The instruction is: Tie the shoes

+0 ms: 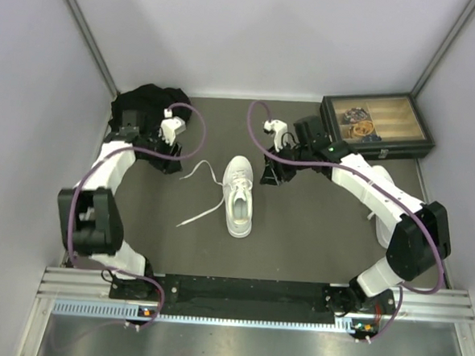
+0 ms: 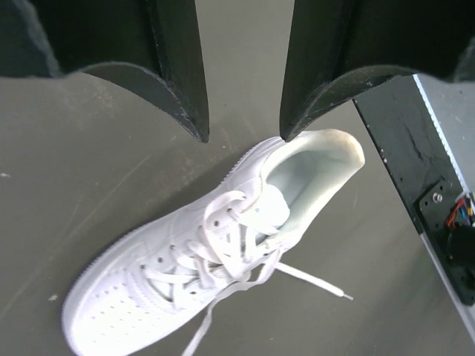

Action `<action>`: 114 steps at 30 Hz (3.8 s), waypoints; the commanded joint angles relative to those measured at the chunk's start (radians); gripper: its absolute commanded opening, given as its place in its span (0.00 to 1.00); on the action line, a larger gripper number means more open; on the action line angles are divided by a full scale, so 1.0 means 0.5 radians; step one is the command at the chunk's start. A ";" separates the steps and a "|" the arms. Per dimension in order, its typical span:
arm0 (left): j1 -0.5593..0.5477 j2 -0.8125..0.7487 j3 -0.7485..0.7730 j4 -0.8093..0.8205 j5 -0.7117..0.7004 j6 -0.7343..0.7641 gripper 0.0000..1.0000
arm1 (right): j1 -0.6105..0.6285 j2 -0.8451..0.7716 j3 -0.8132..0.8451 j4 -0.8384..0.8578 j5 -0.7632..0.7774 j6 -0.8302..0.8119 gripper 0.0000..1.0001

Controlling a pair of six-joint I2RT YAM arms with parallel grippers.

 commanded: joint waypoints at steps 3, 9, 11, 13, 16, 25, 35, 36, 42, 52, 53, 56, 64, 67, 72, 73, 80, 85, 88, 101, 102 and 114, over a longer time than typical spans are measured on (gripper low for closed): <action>-0.205 -0.556 -0.487 -0.347 0.098 0.742 0.55 | -0.125 0.027 0.121 0.109 -0.074 0.108 0.43; -0.638 -0.707 -0.794 -0.062 -0.190 0.521 0.55 | -0.141 0.042 0.148 0.088 -0.049 0.114 0.43; -0.730 -0.679 -0.807 -0.006 -0.270 0.463 0.55 | -0.150 0.030 0.142 0.085 -0.040 0.117 0.43; -0.783 -0.627 -0.810 0.006 -0.298 0.472 0.55 | -0.159 0.021 0.121 0.088 -0.037 0.117 0.44; -0.862 -0.551 -0.834 0.089 -0.426 0.478 0.54 | -0.175 0.002 0.096 0.088 -0.031 0.114 0.44; -0.991 -0.367 -0.853 0.230 -0.672 0.509 0.51 | -0.181 -0.001 0.075 0.094 -0.022 0.114 0.44; -1.056 -0.216 -0.917 0.249 -0.761 0.521 0.23 | -0.181 0.033 0.078 0.097 -0.031 0.111 0.45; -1.056 -0.222 -0.929 0.249 -0.749 0.521 0.09 | -0.184 0.039 0.084 0.094 -0.037 0.111 0.44; -1.050 -0.357 -0.871 0.178 -0.639 0.438 0.00 | -0.181 0.088 0.108 0.103 -0.064 0.126 0.44; -1.028 -0.885 -0.656 0.068 -0.240 0.267 0.00 | -0.181 0.137 0.127 0.113 -0.126 0.126 0.44; -1.031 -0.930 -0.629 0.077 -0.200 0.257 0.00 | -0.181 0.149 0.136 0.116 -0.144 0.126 0.44; -1.028 -0.949 -0.647 0.187 -0.200 0.196 0.00 | -0.181 0.192 0.157 0.128 -0.181 0.197 0.43; -0.979 -0.664 -0.641 -0.113 -0.645 0.309 0.48 | -0.181 0.168 0.139 0.116 -0.157 0.200 0.45; -0.979 -0.643 -0.699 -0.053 -0.709 0.349 0.52 | -0.181 0.149 0.124 0.119 -0.144 0.200 0.45; -0.982 -0.449 -0.727 0.000 -0.881 0.355 0.51 | -0.181 0.149 0.121 0.109 -0.135 0.197 0.46; -0.982 -0.428 -0.721 0.003 -0.887 0.355 0.50 | -0.181 0.149 0.118 0.113 -0.135 0.197 0.46; -0.985 -0.259 -0.693 0.006 -0.844 0.361 0.47 | -0.181 0.153 0.118 0.097 -0.114 0.185 0.46; -0.985 -0.143 -0.705 -0.034 -0.856 0.398 0.43 | -0.181 0.156 0.108 0.106 -0.108 0.188 0.46; -0.988 -0.106 -0.727 -0.025 -0.872 0.404 0.40 | -0.184 0.159 0.108 0.103 -0.101 0.188 0.46; -1.001 -0.102 -0.850 0.111 -0.976 0.254 0.00 | -0.184 0.162 0.102 0.103 -0.089 0.181 0.47; -0.995 -0.172 -0.853 0.108 -0.930 0.248 0.00 | -0.181 0.162 0.102 0.100 -0.095 0.184 0.46; -0.964 -0.924 -0.608 0.052 -0.375 0.070 0.00 | -0.184 0.183 0.105 0.122 -0.144 0.206 0.46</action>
